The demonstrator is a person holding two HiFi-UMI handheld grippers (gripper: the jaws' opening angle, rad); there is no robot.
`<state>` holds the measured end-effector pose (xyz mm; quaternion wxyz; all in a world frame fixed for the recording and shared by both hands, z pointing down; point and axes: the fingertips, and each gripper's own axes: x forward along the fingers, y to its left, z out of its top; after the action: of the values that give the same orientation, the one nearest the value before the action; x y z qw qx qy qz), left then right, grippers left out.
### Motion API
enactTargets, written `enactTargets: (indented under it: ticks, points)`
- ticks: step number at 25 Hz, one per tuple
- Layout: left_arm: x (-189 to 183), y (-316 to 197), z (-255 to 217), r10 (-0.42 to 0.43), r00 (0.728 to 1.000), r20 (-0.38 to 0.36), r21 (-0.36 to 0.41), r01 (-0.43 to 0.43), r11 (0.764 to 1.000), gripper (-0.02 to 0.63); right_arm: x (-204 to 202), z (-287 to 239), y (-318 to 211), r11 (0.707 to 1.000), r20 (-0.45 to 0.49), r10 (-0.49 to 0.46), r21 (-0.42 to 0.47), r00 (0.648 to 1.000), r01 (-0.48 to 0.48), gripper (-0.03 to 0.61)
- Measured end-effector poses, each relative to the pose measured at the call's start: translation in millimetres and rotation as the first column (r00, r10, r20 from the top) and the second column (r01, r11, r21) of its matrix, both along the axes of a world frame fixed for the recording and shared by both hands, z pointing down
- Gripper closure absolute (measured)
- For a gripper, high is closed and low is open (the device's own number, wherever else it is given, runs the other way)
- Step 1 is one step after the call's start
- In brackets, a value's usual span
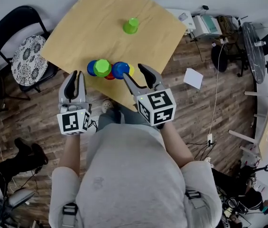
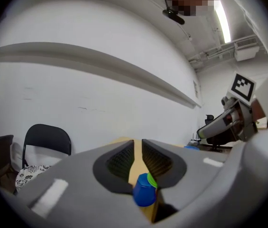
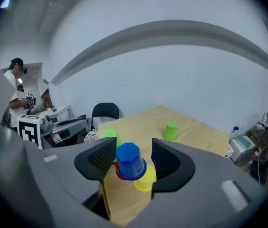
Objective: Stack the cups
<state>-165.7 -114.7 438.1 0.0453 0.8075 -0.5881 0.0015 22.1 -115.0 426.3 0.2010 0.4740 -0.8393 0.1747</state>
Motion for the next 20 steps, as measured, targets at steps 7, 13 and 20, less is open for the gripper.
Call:
enactTargets:
  ticks: [7, 13, 20]
  points:
    - [-25.2, -1.2, -8.7, -0.137, 0.990, -0.025, -0.050, 0.135, 0.990, 0.555, 55.2, -14.9, -49.3, 0.997, -0.007, 0.059, 0.049, 0.998, -0.058, 0.351]
    - [-36.3, 16.0, -22.2, -0.278, 0.960, -0.026, -0.043, 0.277, 0.960, 0.555, 78.6, 4.6, -103.2, 1.000, -0.045, 0.003, 0.015, 0.999, -0.002, 0.351]
    - [-36.7, 48.0, -16.6, -0.438, 0.899, 0.007, -0.094, 0.437, 0.895, 0.554, 74.8, 57.6, -161.2, 0.992, -0.092, -0.109, -0.076, 0.990, 0.102, 0.349]
